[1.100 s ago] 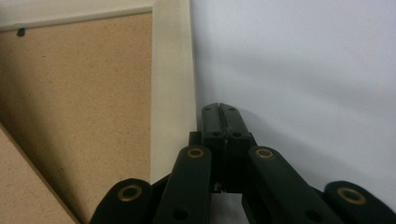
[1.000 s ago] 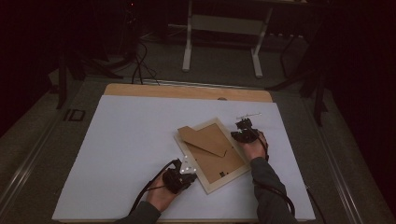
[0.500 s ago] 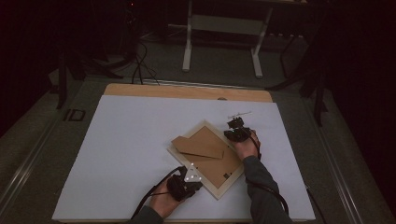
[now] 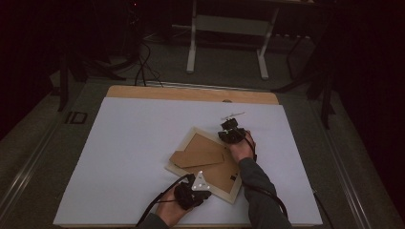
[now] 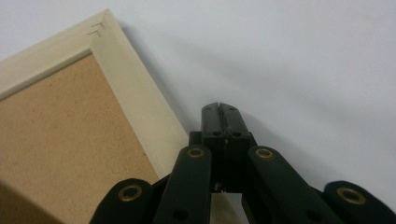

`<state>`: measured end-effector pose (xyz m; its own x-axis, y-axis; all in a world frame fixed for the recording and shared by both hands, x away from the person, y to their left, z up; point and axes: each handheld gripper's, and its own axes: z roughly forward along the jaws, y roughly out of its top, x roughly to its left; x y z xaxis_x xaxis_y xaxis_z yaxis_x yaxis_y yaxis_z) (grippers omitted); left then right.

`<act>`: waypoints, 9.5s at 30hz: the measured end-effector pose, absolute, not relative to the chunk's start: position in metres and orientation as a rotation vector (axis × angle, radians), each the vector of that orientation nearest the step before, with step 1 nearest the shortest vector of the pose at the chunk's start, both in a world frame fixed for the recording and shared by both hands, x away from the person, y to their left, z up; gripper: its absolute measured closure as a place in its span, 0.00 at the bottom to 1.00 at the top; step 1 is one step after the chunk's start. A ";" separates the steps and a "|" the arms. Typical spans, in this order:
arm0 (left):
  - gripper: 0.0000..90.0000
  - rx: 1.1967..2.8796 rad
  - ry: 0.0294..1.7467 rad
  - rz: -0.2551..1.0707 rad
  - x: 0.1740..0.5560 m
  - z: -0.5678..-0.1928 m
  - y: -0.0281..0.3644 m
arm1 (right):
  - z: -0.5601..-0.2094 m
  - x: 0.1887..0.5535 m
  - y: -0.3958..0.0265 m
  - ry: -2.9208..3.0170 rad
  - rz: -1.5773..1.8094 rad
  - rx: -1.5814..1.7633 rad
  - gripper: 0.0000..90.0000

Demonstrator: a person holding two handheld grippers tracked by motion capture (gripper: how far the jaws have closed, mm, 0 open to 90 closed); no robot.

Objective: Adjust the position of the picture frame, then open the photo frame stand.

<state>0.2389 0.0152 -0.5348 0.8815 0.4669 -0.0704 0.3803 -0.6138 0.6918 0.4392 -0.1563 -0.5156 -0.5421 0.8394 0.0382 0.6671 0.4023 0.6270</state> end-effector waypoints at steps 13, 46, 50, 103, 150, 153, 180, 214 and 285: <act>1.00 2.293 0.591 0.142 0.238 -0.535 0.014 | -0.509 0.434 -0.162 2.412 0.885 1.246 1.00; 1.00 2.079 0.724 0.288 0.267 -0.486 0.075 | -0.496 0.390 -0.223 2.378 0.876 1.279 1.00; 1.00 2.050 0.756 0.308 0.271 -0.481 0.085 | -0.496 0.385 -0.232 2.374 0.877 1.290 1.00; 1.00 2.019 1.126 0.312 0.321 -0.529 0.139 | -0.524 0.321 -0.266 2.291 0.885 1.473 1.00; 1.00 2.008 1.255 0.289 0.321 -0.537 0.152 | -0.519 0.285 -0.222 2.422 0.820 1.411 1.00; 1.00 2.010 1.260 0.293 0.320 -0.537 0.153 | -0.519 0.285 -0.221 2.423 0.818 1.410 1.00; 1.00 1.994 1.354 0.305 0.303 -0.534 0.159 | -0.524 0.320 -0.216 2.380 0.898 1.427 1.00; 1.00 1.957 1.337 0.244 0.298 -0.537 0.167 | -0.528 0.331 -0.219 2.381 1.013 1.447 1.00; 0.74 1.839 1.280 0.357 0.301 -0.504 0.179 | -0.518 0.331 -0.243 2.239 1.073 1.387 0.81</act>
<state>0.3007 0.1794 -0.5039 0.4362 0.8718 -0.2230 0.6309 -0.1196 0.7666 0.3308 -0.2431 -0.5180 -0.4911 0.8615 0.1289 0.6403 0.2567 0.7239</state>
